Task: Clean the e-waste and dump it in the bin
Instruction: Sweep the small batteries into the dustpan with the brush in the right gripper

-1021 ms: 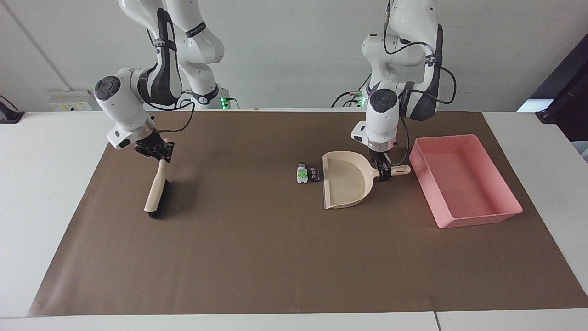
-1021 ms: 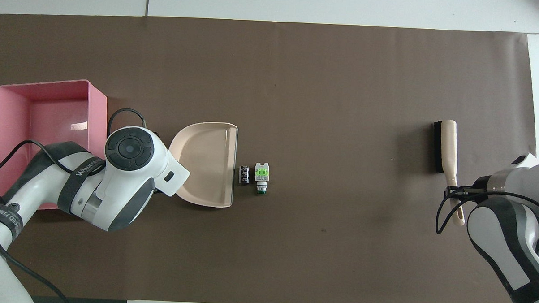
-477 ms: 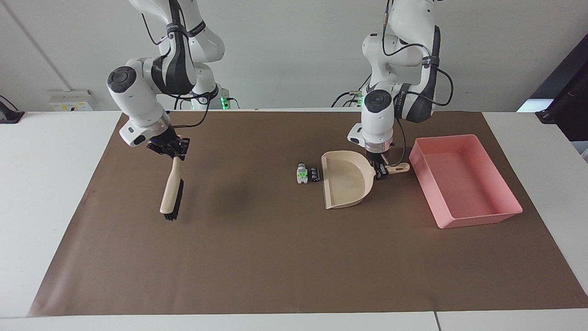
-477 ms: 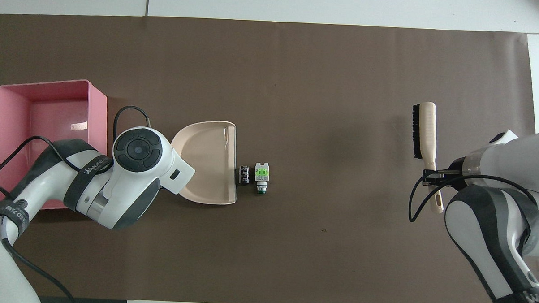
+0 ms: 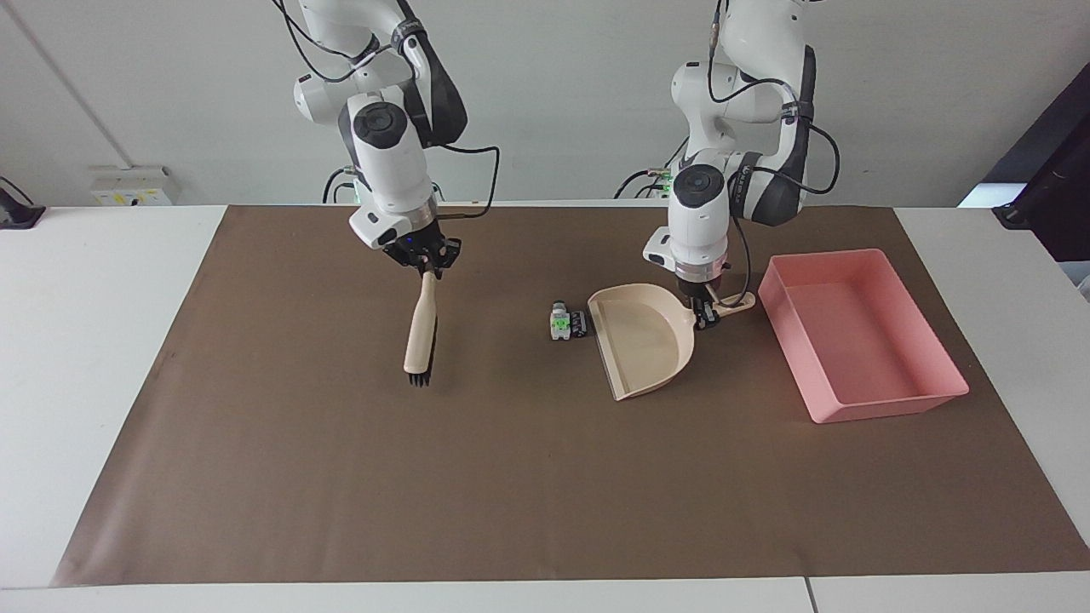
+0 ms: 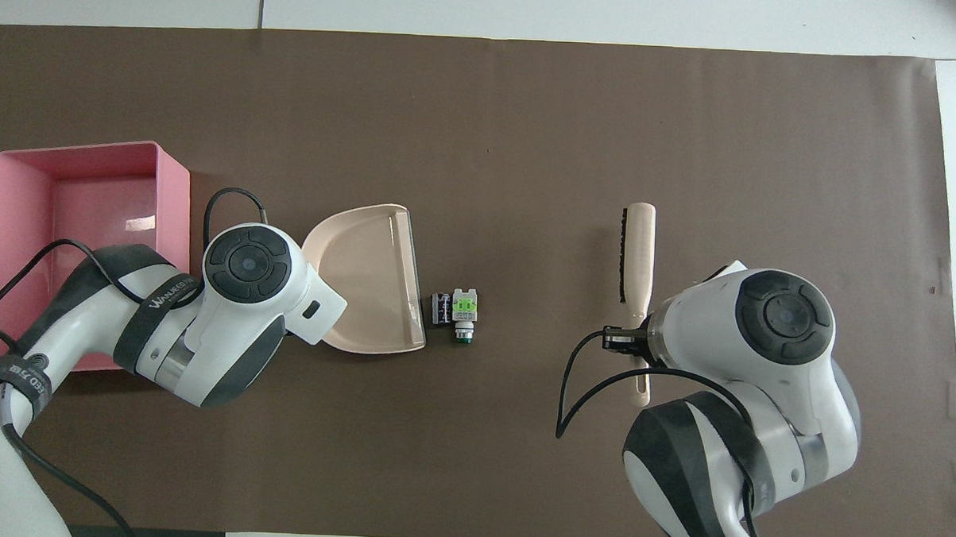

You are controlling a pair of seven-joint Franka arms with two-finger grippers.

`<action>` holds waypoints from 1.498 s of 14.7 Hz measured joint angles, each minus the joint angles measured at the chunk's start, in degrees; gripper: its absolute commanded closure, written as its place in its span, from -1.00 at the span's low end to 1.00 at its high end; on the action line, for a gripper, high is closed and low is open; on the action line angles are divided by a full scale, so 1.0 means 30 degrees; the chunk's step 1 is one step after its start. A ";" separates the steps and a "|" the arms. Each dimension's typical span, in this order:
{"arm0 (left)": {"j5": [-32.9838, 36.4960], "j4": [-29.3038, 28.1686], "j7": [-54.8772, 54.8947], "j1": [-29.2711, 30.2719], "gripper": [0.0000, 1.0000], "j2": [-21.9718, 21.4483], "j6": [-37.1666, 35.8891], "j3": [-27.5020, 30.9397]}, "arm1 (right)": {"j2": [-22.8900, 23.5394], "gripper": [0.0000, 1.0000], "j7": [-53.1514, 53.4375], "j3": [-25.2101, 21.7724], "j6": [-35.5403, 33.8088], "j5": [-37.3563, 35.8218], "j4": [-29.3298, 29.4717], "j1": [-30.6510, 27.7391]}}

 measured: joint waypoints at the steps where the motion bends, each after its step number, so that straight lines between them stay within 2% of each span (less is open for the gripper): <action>1: 0.0390 0.0050 0.0031 -0.0087 1.00 -0.0002 -0.0131 0.0007 | 0.0033 1.00 0.0772 0.0003 0.0036 -0.0001 -0.0074 0.0691; 3: 0.1472 0.0099 0.0139 -0.0426 1.00 -0.0019 -0.0224 0.0003 | 0.0130 1.00 0.2235 -0.0002 0.0189 0.0000 -0.0284 0.2168; 7: 0.1880 0.0026 0.0414 -0.1173 1.00 -0.0159 -0.0527 0.0008 | 0.0755 1.00 0.4973 0.0026 0.1554 0.0000 -0.0794 0.4823; 12: 0.1883 -0.0535 0.0459 -0.1247 1.00 -0.0338 -0.0594 0.0004 | 0.1329 1.00 0.5227 0.0007 0.2912 -0.0001 -0.0899 0.5910; 15: 0.1891 -0.0702 0.0464 -0.1444 1.00 -0.0477 -0.0603 0.0008 | 0.2492 1.00 0.5227 0.0053 0.4113 0.0000 -0.0733 0.6849; 19: 0.1898 -0.0756 0.0467 -0.1694 1.00 -0.0500 -0.0654 0.0012 | 0.4588 1.00 0.5262 0.0176 0.4384 0.0159 0.1289 0.8091; 22: 0.1900 -0.0799 0.0467 -0.1698 1.00 -0.0500 -0.0654 0.0013 | 0.6036 1.00 0.4957 0.0445 0.5351 0.2177 0.2958 0.8549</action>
